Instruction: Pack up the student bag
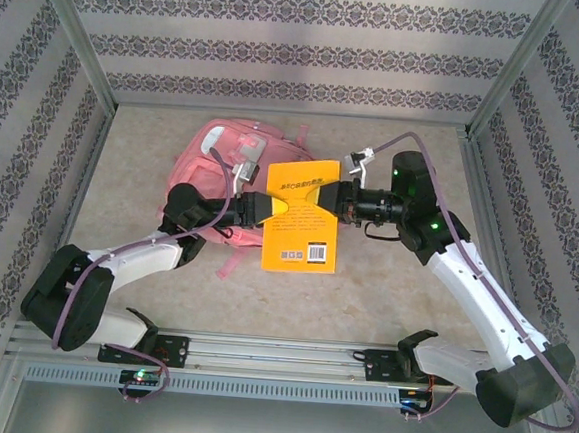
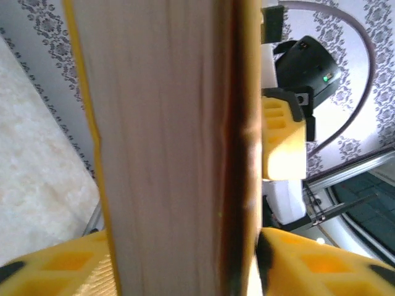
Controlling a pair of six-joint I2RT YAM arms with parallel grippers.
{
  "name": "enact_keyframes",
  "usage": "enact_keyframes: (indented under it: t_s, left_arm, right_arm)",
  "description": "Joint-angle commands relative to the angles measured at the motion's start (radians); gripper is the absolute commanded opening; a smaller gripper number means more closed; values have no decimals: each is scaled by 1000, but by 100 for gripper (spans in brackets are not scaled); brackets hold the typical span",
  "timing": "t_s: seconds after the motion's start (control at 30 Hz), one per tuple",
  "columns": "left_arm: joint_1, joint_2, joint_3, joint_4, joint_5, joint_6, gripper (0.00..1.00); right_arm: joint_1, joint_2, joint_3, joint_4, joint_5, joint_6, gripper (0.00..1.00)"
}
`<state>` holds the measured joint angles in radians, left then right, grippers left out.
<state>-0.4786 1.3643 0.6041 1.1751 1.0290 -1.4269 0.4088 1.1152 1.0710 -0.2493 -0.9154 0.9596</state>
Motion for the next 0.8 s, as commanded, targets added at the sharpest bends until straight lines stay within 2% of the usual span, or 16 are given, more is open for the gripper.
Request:
enact_keyframes:
  t_s: [0.0,0.1,0.3,0.43,0.57,0.67,0.7,0.77]
  left_arm:
    - [-8,-1,-19,131,17,-40,41]
    - [-3,-2,-20,138,18,-41,30]
    - [-4,20,10,180,29,-68,15]
    - [-4,48,19,246,32,-116,13]
    - [-3,50,18,229,18,-101,19]
    - [1,23,27,122,-21,-24,0]
    - [1,6,26,77,-51,12,0]
    - [1,-29,37,0,-122,69,0]
  right_arm:
    - [-24,-28,7,52,-53,-7,0]
    - [-30,-22,10,37,-67,-24,0]
    - [-33,-1,7,20,-88,-49,0]
    - [-37,14,11,5,-89,-68,0]
    - [-39,26,14,11,-91,-69,0]
    - [-40,18,17,-2,-65,-83,0]
    - [-41,11,18,-16,-36,-91,10]
    - [-47,-14,11,-23,35,-87,39]
